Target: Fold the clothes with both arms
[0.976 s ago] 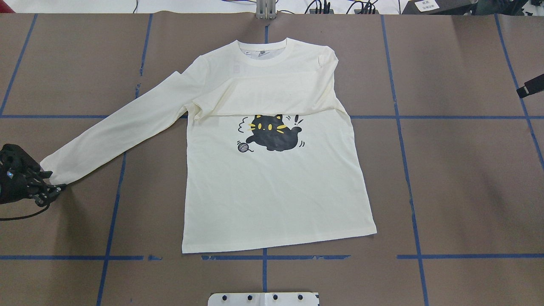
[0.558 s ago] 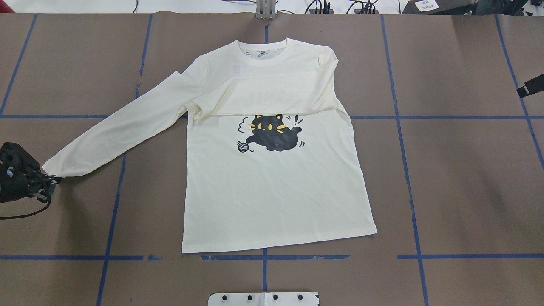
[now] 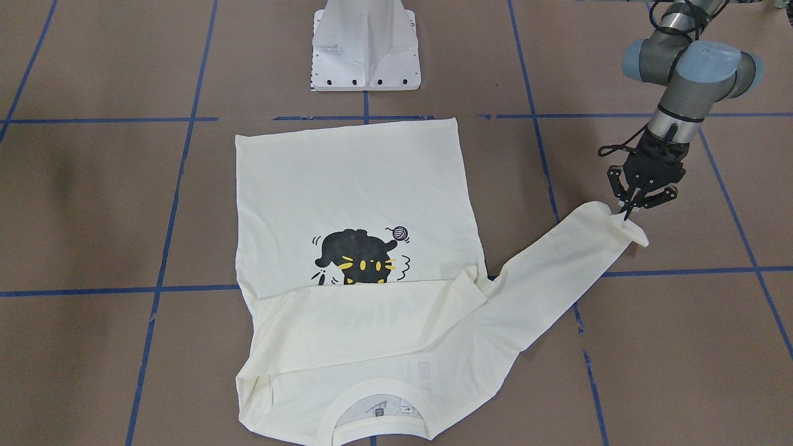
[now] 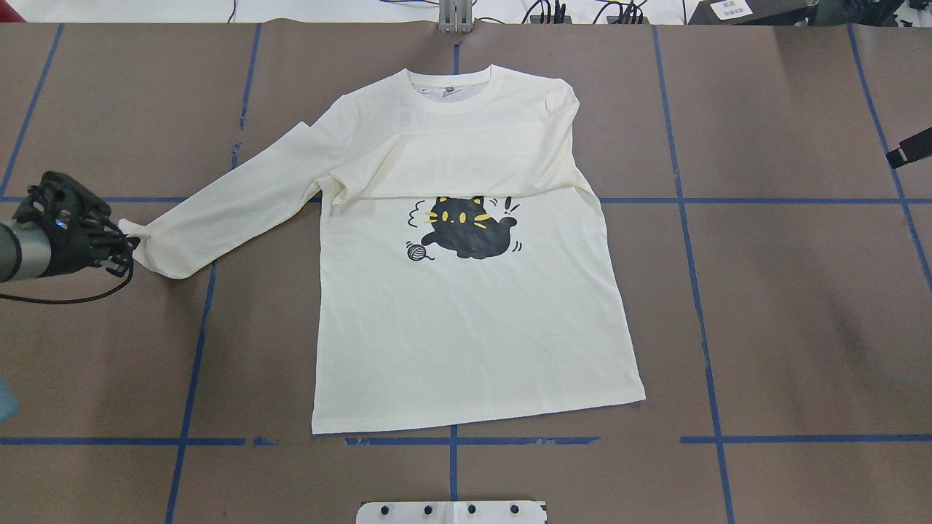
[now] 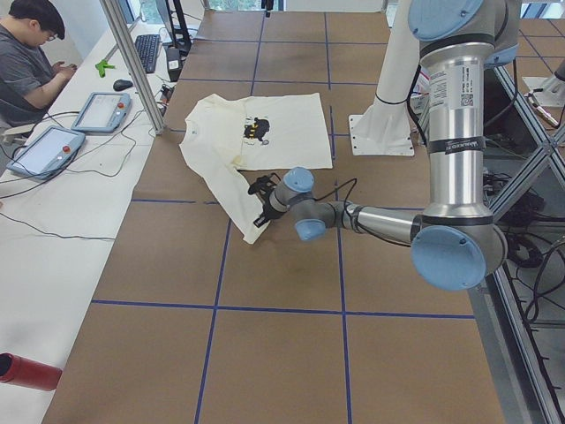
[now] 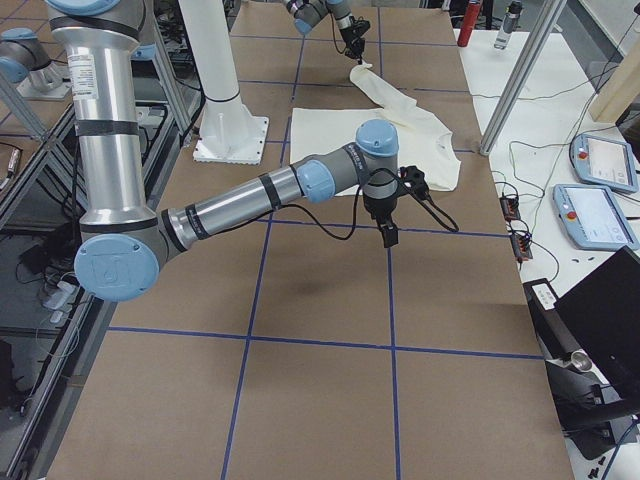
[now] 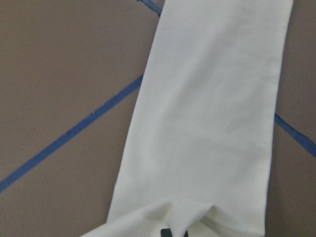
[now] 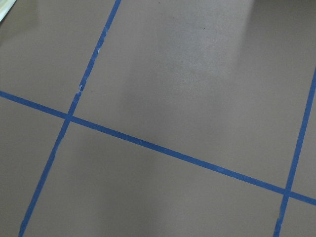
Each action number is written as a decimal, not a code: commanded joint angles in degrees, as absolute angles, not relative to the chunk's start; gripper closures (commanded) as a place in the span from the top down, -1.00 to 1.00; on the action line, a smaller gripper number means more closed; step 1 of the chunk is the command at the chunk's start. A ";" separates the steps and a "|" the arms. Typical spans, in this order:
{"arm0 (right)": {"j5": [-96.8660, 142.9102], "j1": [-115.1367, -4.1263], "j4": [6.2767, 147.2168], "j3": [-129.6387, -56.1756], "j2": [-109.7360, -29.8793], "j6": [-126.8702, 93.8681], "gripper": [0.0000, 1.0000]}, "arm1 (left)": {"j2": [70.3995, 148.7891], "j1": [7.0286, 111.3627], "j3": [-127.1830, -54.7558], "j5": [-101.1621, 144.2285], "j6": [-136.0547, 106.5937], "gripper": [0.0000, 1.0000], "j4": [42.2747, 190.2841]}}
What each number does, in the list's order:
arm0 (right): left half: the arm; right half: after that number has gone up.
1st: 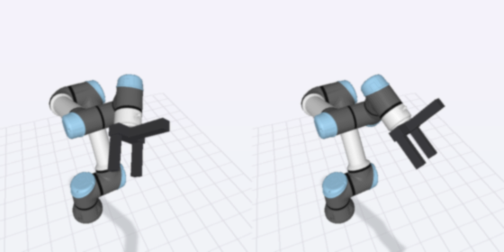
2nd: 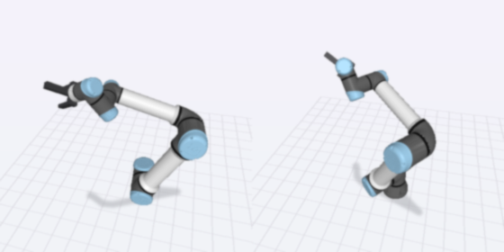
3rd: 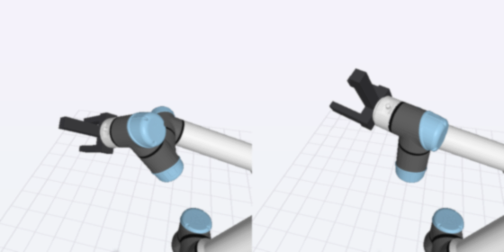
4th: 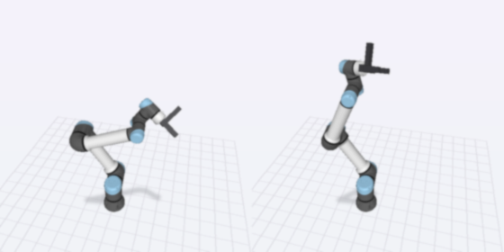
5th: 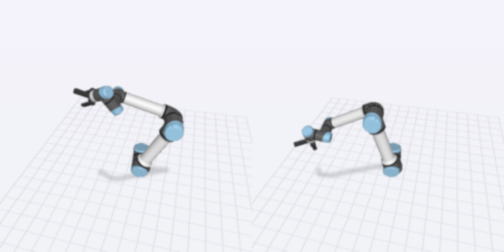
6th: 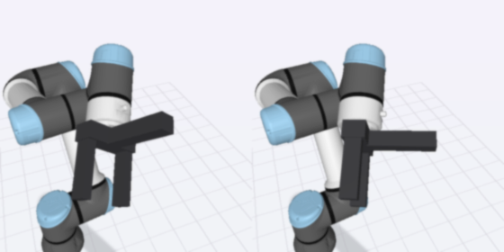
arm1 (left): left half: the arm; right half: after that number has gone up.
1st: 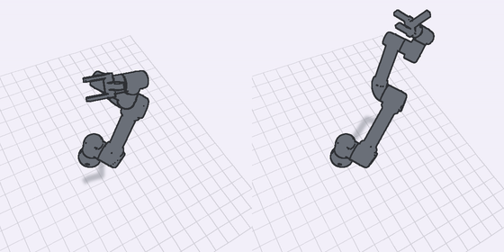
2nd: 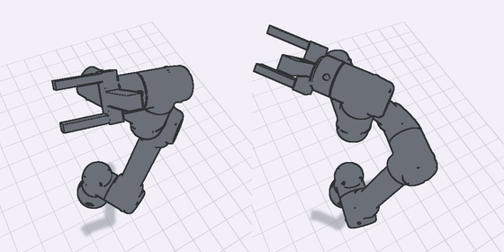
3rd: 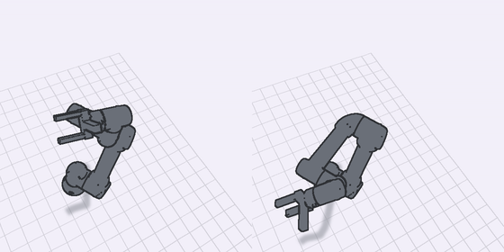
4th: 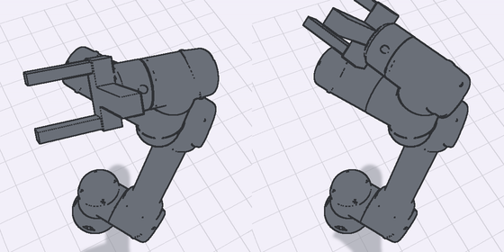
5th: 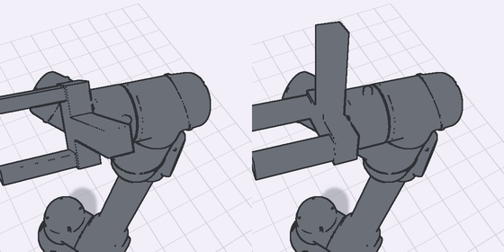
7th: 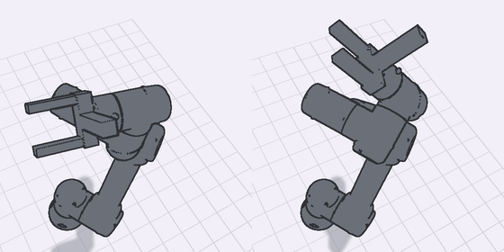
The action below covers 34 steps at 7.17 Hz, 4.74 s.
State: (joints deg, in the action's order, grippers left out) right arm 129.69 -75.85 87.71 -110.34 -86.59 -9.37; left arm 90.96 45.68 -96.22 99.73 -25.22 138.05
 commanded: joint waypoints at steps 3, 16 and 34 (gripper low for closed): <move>129.55 -75.85 87.71 -110.30 -86.57 -9.40 1.00 | 122.52 47.11 -91.36 99.76 -34.74 -1.00 108.94; 129.73 -76.90 87.71 -110.30 -86.22 -9.49 1.00 | 155.65 30.85 -58.53 90.61 -54.82 1.00 125.33; 98.53 -41.31 84.32 -79.13 -44.74 -54.75 0.69 | 112.77 52.38 -103.18 114.08 -38.58 1.00 119.25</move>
